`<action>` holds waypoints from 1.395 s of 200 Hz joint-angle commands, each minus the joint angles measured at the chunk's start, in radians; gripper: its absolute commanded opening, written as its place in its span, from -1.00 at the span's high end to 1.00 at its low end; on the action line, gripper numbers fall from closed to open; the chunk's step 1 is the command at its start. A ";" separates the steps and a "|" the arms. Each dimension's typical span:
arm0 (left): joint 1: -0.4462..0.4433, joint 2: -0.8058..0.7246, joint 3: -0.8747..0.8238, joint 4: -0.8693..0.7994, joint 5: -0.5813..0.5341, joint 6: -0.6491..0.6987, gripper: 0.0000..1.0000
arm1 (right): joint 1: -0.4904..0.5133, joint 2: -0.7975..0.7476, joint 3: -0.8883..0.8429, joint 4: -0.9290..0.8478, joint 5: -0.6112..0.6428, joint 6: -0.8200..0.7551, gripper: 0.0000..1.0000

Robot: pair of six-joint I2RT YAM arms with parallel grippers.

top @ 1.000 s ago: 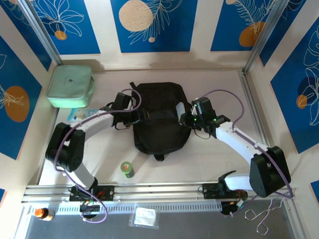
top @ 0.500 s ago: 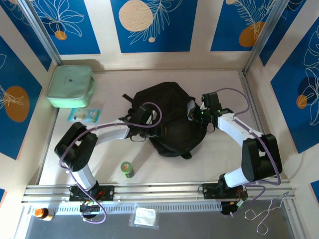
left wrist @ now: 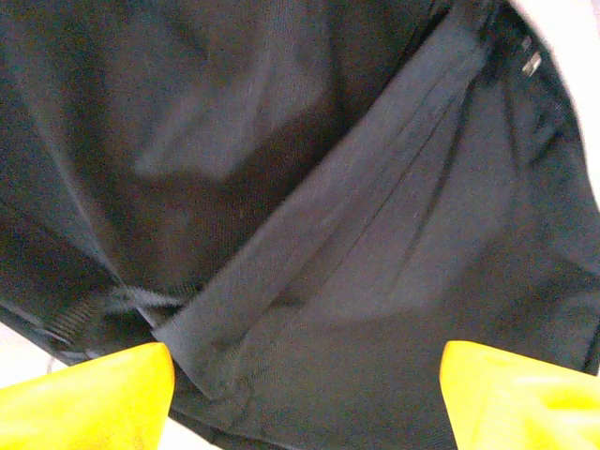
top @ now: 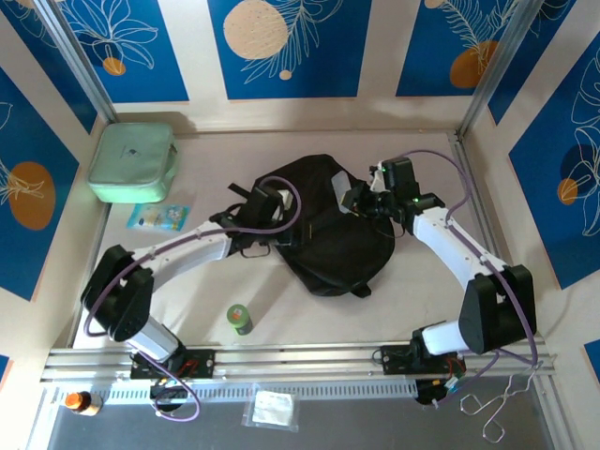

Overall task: Pack the student bag
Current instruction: Place the loose stationery in the student bag.

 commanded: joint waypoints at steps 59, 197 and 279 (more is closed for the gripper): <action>0.029 0.256 0.260 -0.042 0.071 0.172 0.03 | 0.036 0.026 0.059 -0.098 -0.055 0.057 0.90; 0.002 0.298 0.265 -0.016 0.282 0.283 0.89 | 0.023 0.024 0.013 -0.108 -0.154 0.105 0.96; -0.010 0.272 0.254 -0.012 0.354 0.338 0.77 | 0.021 0.033 -0.011 -0.183 -0.146 0.133 0.97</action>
